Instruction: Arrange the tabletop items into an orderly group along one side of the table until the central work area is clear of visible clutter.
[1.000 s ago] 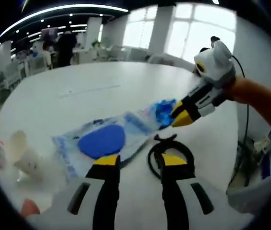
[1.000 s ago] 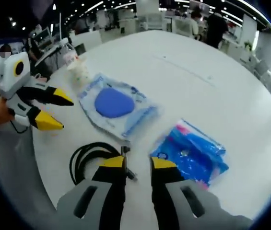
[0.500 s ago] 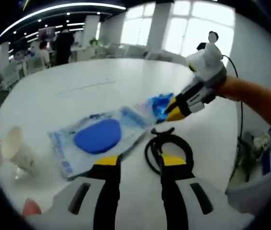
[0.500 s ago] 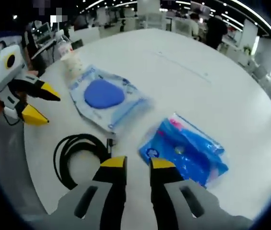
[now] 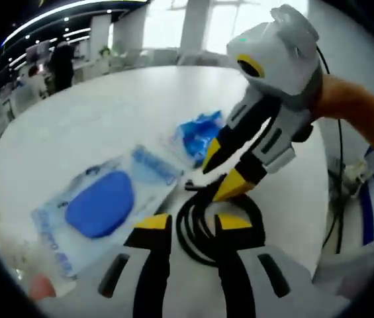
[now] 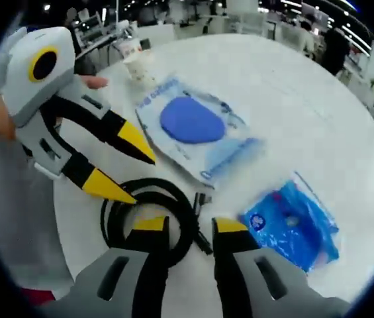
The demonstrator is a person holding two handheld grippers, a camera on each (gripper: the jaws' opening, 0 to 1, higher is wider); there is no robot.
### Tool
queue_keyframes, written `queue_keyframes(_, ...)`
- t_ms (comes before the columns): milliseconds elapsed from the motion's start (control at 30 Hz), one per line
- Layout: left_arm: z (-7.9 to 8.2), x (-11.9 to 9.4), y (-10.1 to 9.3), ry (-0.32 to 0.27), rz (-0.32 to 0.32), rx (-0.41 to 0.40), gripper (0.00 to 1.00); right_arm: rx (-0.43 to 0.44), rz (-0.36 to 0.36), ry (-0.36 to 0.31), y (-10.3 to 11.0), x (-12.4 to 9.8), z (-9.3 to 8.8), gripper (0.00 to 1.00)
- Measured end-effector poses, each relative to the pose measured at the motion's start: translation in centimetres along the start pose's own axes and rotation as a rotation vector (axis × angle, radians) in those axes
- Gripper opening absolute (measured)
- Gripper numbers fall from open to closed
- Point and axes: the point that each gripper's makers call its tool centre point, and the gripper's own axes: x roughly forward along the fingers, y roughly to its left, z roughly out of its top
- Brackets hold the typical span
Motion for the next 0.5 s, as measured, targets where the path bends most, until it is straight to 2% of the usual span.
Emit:
queue_keyframes(133,-1.3,1.0,0.4,0.053,0.018,0.008,0.23,-0.031,0.002,0.036,0.1,0.8,-0.2,0.22)
queue_keyframes(400,-2.0,1.5,0.1,0.068,0.017,0.015,0.22,-0.072,-0.018,0.063,-0.2,1.2,-0.7,0.14)
queue_keyframes(500,-2.0,1.5,0.3,0.072,0.026,0.024,0.21,-0.061,-0.011,0.057,-0.1,1.1,-0.7,0.13)
